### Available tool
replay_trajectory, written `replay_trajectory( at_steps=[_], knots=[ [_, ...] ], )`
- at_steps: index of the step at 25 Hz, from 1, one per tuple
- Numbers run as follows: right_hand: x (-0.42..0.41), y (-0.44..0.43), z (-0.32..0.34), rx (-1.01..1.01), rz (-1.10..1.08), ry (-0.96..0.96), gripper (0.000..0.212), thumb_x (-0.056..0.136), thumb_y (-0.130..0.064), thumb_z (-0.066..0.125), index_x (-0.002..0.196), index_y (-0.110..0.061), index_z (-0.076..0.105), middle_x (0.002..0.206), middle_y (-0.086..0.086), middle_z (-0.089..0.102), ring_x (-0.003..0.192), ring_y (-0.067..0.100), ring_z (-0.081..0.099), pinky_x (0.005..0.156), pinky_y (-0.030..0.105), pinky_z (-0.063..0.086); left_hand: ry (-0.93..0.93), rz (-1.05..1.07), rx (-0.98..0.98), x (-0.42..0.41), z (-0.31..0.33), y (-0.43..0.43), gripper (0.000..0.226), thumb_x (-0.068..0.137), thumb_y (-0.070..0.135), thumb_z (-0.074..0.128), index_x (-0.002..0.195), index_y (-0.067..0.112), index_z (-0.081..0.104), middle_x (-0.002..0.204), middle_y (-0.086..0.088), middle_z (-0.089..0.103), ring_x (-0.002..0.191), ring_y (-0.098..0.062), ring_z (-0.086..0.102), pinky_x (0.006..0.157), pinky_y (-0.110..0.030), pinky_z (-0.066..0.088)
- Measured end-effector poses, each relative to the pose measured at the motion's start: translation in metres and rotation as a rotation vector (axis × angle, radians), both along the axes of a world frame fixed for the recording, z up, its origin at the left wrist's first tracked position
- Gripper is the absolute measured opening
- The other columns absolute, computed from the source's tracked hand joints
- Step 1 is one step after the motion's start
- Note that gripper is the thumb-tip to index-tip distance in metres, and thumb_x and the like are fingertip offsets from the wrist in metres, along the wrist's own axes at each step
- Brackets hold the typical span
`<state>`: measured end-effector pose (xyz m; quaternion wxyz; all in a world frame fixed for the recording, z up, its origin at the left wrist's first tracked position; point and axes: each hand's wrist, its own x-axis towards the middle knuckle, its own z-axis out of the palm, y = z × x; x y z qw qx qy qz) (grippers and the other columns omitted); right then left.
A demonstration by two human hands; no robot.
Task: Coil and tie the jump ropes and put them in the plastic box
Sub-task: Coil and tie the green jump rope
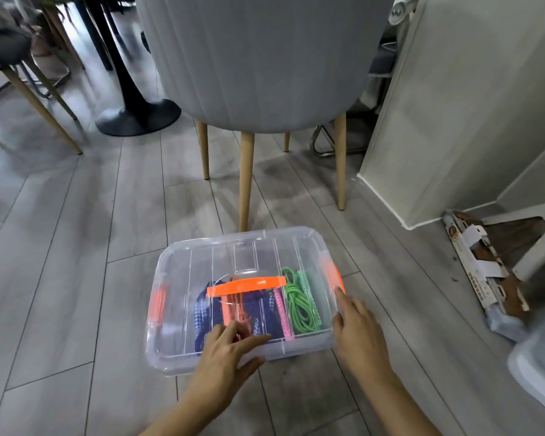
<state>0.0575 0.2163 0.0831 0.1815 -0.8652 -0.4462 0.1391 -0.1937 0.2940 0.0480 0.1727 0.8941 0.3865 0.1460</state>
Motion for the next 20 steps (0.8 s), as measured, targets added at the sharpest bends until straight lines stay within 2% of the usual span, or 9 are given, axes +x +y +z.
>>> replay_trajectory(
  at_steps=[4,6,8,10,12,15,17,18,20],
  knots=[
    [0.005,0.006,0.007,-0.095,-0.012,0.06,0.054,0.103,-0.024,0.044,0.155,-0.029,0.03,0.133,0.004,0.053,0.103,0.022,0.062,0.075,0.031,0.043,-0.058,0.116,0.077,-0.012,0.01,0.008,0.033,0.098,0.048,0.041,0.119,0.035,0.063,0.112,0.012,0.052,0.094,-0.016,0.051,0.081,-0.031,0.046],
    [0.005,0.008,0.009,-0.128,-0.019,0.046,0.056,0.103,-0.023,0.044,0.156,-0.027,0.028,0.127,0.007,0.054,0.098,0.024,0.061,0.073,0.031,0.043,0.062,0.308,0.127,-0.035,0.006,0.023,0.045,0.098,0.05,0.032,0.128,0.029,0.059,0.13,0.0,0.055,0.109,-0.03,0.056,0.09,-0.04,0.045],
    [0.001,0.01,0.009,-0.184,-0.014,-0.005,0.058,0.102,-0.023,0.044,0.157,-0.025,0.024,0.122,0.01,0.053,0.09,0.024,0.059,0.073,0.032,0.042,0.235,0.418,0.088,-0.053,0.0,0.032,0.057,0.096,0.054,0.028,0.144,0.029,0.047,0.15,-0.01,0.044,0.134,-0.035,0.045,0.105,-0.047,0.039],
    [-0.002,0.011,0.008,-0.217,-0.024,0.005,0.06,0.101,-0.022,0.046,0.156,-0.025,0.024,0.116,0.011,0.053,0.083,0.025,0.055,0.07,0.032,0.041,0.294,0.415,0.005,-0.054,-0.003,0.038,0.062,0.095,0.057,0.025,0.15,0.031,0.038,0.157,-0.008,0.035,0.144,-0.032,0.034,0.113,-0.048,0.033],
    [0.0,0.007,0.008,-0.198,-0.056,0.045,0.057,0.097,-0.024,0.05,0.15,-0.029,0.031,0.11,0.009,0.055,0.083,0.027,0.058,0.069,0.033,0.045,0.214,0.408,-0.08,-0.05,0.007,0.049,0.055,0.096,0.054,0.031,0.142,0.029,0.047,0.151,-0.008,0.044,0.137,-0.031,0.042,0.11,-0.046,0.035],
    [0.004,0.0,0.012,-0.061,-0.133,0.215,0.055,0.094,-0.029,0.059,0.143,-0.029,0.035,0.116,0.01,0.06,0.086,0.024,0.059,0.065,0.031,0.045,0.011,0.564,0.059,-0.061,0.021,0.068,0.029,0.094,0.026,0.058,0.121,0.014,0.062,0.122,-0.016,0.062,0.106,-0.041,0.056,0.092,-0.05,0.042],
    [0.013,0.006,0.002,0.06,-0.345,0.516,0.069,0.093,-0.03,0.065,0.15,-0.019,0.028,0.132,0.016,0.058,0.103,0.03,0.061,0.076,0.032,0.048,-0.091,0.864,-0.179,-0.073,0.024,0.079,0.047,0.092,0.026,0.066,0.131,0.005,0.054,0.128,-0.022,0.056,0.113,-0.044,0.053,0.096,-0.052,0.042],
    [0.02,0.012,-0.006,0.09,-0.458,0.667,0.076,0.092,-0.036,0.067,0.153,-0.015,0.026,0.141,0.017,0.054,0.116,0.032,0.059,0.089,0.036,0.048,-0.179,1.034,-0.456,-0.074,0.022,0.08,0.057,0.092,0.034,0.066,0.135,0.001,0.049,0.129,-0.023,0.055,0.115,-0.044,0.053,0.095,-0.05,0.043],
    [0.029,0.02,-0.022,0.094,-0.561,0.873,0.08,0.087,-0.051,0.068,0.148,-0.011,0.038,0.143,0.013,0.053,0.124,0.032,0.055,0.099,0.04,0.045,-0.44,1.137,-0.942,-0.07,0.016,0.078,0.063,0.093,0.045,0.062,0.127,-0.007,0.054,0.11,-0.021,0.062,0.094,-0.039,0.061,0.083,-0.045,0.047]
  ],
)
